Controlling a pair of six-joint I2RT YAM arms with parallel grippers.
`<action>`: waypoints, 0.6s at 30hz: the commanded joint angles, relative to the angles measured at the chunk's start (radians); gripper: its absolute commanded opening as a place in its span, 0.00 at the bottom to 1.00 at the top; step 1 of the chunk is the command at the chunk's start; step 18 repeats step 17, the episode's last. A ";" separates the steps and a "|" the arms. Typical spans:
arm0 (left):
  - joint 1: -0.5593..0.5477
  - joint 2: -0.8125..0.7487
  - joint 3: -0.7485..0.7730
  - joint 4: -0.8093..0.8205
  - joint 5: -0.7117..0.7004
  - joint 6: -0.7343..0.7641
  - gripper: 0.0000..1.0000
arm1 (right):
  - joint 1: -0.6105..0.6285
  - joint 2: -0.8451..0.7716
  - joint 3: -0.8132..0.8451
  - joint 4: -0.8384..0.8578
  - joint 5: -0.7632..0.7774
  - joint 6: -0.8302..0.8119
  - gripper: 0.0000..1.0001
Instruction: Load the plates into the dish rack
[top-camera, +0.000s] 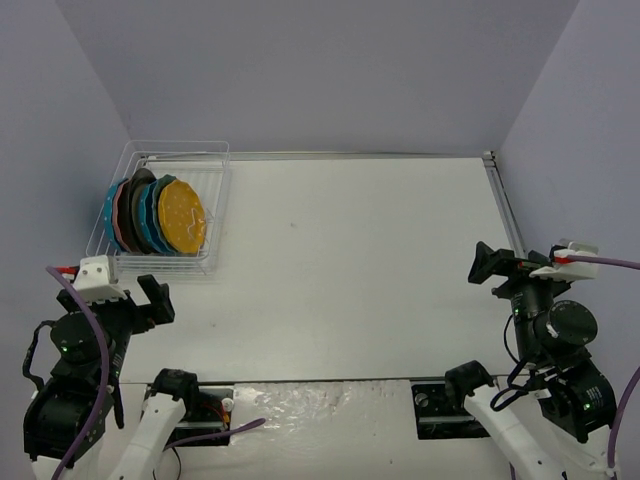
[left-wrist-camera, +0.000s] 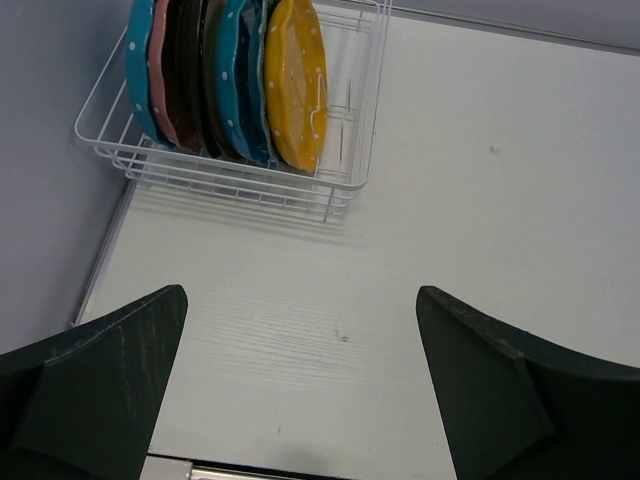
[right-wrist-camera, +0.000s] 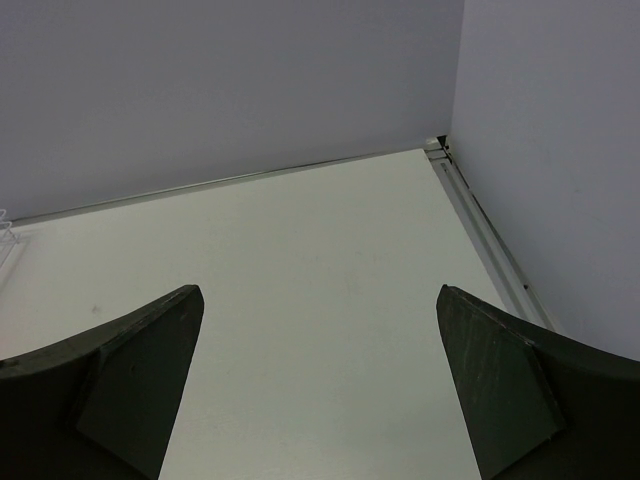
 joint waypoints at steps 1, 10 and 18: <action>-0.004 0.032 -0.004 0.069 0.003 -0.023 0.97 | 0.006 0.003 0.007 0.086 0.024 -0.022 1.00; -0.004 0.035 -0.013 0.078 0.003 -0.026 0.97 | 0.006 -0.013 0.006 0.086 0.023 -0.028 1.00; -0.004 0.037 -0.013 0.079 0.006 -0.026 0.97 | 0.006 -0.011 0.006 0.085 0.018 -0.028 1.00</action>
